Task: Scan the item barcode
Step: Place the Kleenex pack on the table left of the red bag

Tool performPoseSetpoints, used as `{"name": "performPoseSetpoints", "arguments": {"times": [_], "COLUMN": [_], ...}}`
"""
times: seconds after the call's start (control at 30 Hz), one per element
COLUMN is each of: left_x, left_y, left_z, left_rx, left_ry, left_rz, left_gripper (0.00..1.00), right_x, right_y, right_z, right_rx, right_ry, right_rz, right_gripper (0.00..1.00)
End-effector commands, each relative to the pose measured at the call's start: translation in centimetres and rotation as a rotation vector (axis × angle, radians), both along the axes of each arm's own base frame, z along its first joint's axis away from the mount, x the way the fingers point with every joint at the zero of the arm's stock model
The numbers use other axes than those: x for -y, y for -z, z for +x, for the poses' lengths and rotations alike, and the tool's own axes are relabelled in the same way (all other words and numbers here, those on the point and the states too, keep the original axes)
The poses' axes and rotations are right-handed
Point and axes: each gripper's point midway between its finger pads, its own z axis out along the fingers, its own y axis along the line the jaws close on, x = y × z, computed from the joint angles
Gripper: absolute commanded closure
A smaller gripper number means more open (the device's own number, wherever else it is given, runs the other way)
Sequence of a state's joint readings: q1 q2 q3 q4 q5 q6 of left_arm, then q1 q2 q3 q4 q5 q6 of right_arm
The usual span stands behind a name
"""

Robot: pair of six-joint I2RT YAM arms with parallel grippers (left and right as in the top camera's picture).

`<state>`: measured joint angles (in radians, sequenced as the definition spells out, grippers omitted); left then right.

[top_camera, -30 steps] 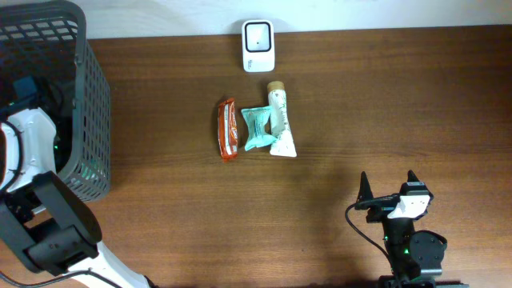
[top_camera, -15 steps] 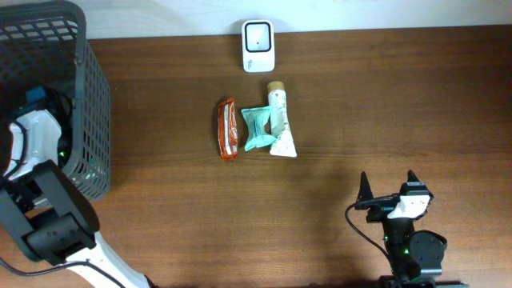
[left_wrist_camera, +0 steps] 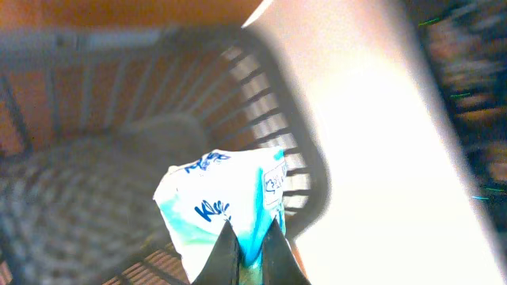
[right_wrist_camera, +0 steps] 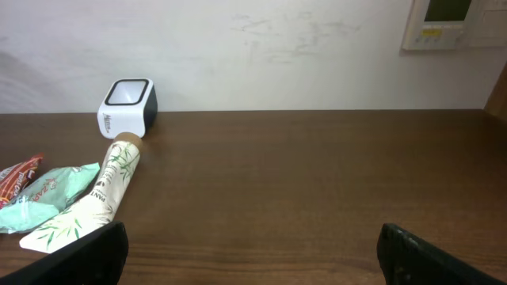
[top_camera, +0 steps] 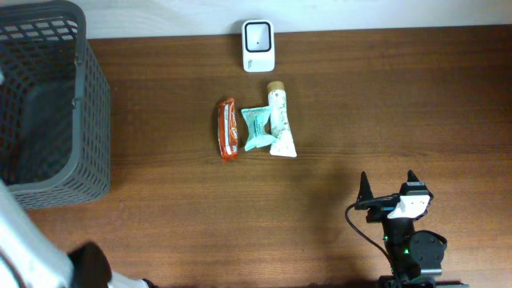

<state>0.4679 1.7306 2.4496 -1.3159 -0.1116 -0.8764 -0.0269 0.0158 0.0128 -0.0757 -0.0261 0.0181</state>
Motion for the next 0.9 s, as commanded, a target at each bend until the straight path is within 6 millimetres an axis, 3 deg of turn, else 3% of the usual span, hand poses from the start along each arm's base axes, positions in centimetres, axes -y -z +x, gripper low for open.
{"name": "performPoseSetpoints", "arguments": {"times": [0.0,0.1,0.13,0.2,0.3,0.37,0.4,0.53,0.6,0.7,0.73,0.8,0.87], "left_x": [5.6,12.3,15.9,20.7,27.3,30.8,33.0,36.1,35.7,33.3,33.0,32.8,32.6], "left_y": [-6.2,-8.6,-8.9,-8.4,-5.0,-1.2,2.2,11.1,15.2,21.3,22.5,27.2,30.5], "left_z": [-3.0,-2.5,-1.7,-0.1,2.8,4.4,5.5,7.1,8.1,9.5,9.6,8.9,8.3], "left_rx": [0.135,0.205,0.222,0.216,0.128,0.035,-0.052,-0.294,-0.447,-0.697,-0.74,-0.879,-0.969], "left_ry": [0.171,0.462,0.629,0.846,1.121,1.26,1.358,1.567,1.541,1.381,1.364,1.367,1.342], "left_rz": [0.109,0.178,0.208,0.286,0.408,0.43,0.453,0.499,0.5,0.49,0.475,0.399,0.334], "left_gripper": [1.0,1.0,1.0,1.0,1.0,1.0,1.0,1.0,1.0,1.0,1.0,1.0,1.0], "right_x": [-0.1,-0.1,-0.1,-0.1,-0.1,-0.1,-0.1,-0.1,-0.1,-0.1,-0.1,-0.1,-0.1], "right_y": [0.3,0.3,0.3,0.3,0.3,0.3,0.3,0.3,0.3,0.3,0.3,0.3,0.3], "right_z": [0.0,0.0,0.0,0.0,0.0,0.0,0.0,0.0,0.0,0.0,0.0,0.0,0.0], "right_rx": [-0.004,-0.004,-0.004,-0.004,-0.004,-0.004,-0.004,-0.004,-0.004,-0.004,-0.004,-0.004,-0.004], "right_ry": [-0.003,-0.003,-0.003,-0.003,-0.003,-0.003,-0.003,-0.003,-0.003,-0.003,-0.003,-0.003,-0.003], "right_rz": [-0.003,-0.003,-0.003,-0.003,-0.003,-0.003,-0.003,-0.003,-0.003,-0.003,-0.003,-0.003,-0.003], "right_gripper": [0.01,0.01,0.01,0.01,0.01,0.01,0.01,0.01,0.01,0.01,0.01,0.01,0.01]}}
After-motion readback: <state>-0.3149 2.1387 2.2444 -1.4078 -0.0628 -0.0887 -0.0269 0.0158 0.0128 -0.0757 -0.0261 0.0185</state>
